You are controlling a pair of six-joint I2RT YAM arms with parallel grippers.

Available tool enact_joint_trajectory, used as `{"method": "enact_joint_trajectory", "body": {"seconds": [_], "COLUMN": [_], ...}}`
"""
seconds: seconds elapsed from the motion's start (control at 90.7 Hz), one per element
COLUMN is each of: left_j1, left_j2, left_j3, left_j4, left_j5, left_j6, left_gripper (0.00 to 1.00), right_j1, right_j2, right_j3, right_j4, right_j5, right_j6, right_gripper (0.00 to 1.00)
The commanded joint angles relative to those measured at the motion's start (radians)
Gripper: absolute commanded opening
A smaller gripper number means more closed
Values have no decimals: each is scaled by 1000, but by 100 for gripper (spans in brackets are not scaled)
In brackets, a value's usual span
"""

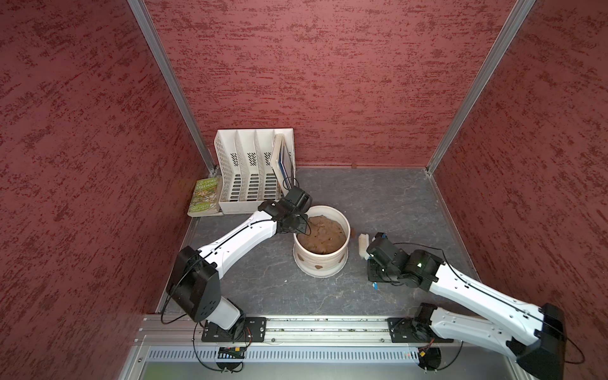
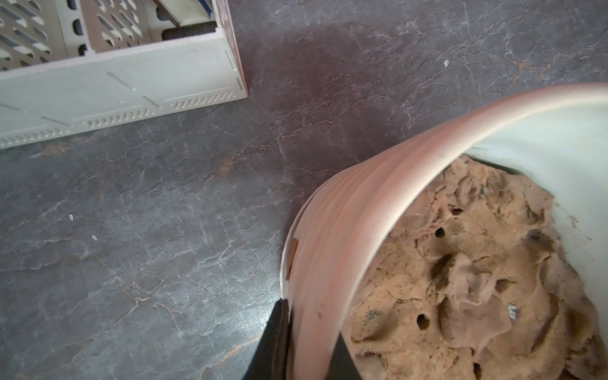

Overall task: Scrub the dried mud off the ceramic pot
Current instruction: Rotate the pot on the tray.

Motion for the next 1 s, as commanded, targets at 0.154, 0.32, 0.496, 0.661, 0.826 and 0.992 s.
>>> {"method": "enact_joint_trajectory", "body": {"seconds": [0.154, 0.32, 0.496, 0.661, 0.826, 0.992], "left_j1": [-50, -50, -50, -53, -62, -64], "left_j2": [21, 35, 61, 71, 78, 84], "left_j3": [33, 60, 91, 97, 100, 95], "left_j4": [-12, -11, -7, -4, -5, -4], "left_j5": [31, 33, 52, 56, 61, 68], "left_j6": [-195, -150, -112, -96, -67, -48], "left_gripper": [0, 0, 0, 0, 0, 0], "right_j1": [41, 44, 69, 85, 75, -39], "right_j2": [42, 35, 14, 30, 175, 265], "right_j3": [33, 30, 33, 28, 91, 146], "right_j4": [17, 16, 15, 66, 104, 151], "right_j5": [-32, -35, -41, -50, -9, -8], "right_j6": [-52, -86, -101, -112, -138, -192], "right_gripper": [0, 0, 0, 0, 0, 0]}}
